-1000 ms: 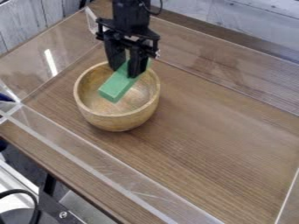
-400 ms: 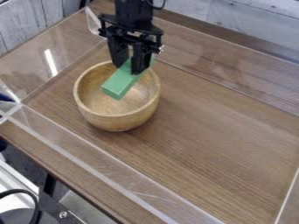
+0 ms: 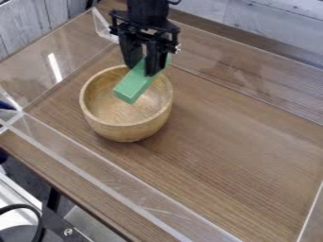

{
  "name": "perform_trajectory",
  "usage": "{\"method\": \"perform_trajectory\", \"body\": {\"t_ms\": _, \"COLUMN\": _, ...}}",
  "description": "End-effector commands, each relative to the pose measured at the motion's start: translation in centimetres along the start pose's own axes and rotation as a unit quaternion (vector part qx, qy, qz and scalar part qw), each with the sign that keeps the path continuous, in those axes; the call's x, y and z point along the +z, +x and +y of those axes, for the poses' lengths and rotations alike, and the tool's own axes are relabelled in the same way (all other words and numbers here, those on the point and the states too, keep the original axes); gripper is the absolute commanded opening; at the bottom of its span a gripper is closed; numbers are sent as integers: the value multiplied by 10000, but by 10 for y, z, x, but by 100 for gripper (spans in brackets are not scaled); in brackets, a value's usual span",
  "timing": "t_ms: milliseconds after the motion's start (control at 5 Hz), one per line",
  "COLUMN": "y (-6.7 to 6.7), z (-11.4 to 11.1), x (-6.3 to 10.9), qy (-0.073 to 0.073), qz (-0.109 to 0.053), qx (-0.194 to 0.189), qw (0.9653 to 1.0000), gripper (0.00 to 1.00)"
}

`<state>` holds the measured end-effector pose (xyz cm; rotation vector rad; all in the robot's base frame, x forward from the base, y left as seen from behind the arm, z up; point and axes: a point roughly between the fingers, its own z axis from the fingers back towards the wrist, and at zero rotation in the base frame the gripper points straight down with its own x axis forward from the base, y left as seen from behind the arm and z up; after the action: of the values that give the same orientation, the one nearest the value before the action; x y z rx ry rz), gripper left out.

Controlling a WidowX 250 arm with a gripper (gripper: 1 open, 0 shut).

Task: Remove the green block from inside the brown bowl and put it on the table

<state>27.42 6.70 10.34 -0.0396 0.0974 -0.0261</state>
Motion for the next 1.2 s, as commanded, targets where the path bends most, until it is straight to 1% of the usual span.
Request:
{"method": "perform_trajectory", "body": {"t_ms": 0, "y": 10, "z": -10, "x": 29, "qy": 95, "qz": -523, "qx": -174, "qw": 9984, "gripper": 0}}
{"method": "perform_trajectory", "body": {"t_ms": 600, "y": 17, "z": -33, "x": 30, "qy": 12, "qz": -592, "qx": -501, "qw": 9970, "gripper": 0}}
{"method": "perform_trajectory", "body": {"t_ms": 800, "y": 20, "z": -43, "x": 27, "qy": -17, "qz": -586, "qx": -646, "qw": 9962, "gripper": 0}}
{"method": "perform_trajectory", "body": {"t_ms": 1000, "y": 27, "z": -59, "x": 17, "qy": -33, "qz": -543, "qx": -814, "qw": 9952, "gripper": 0}}
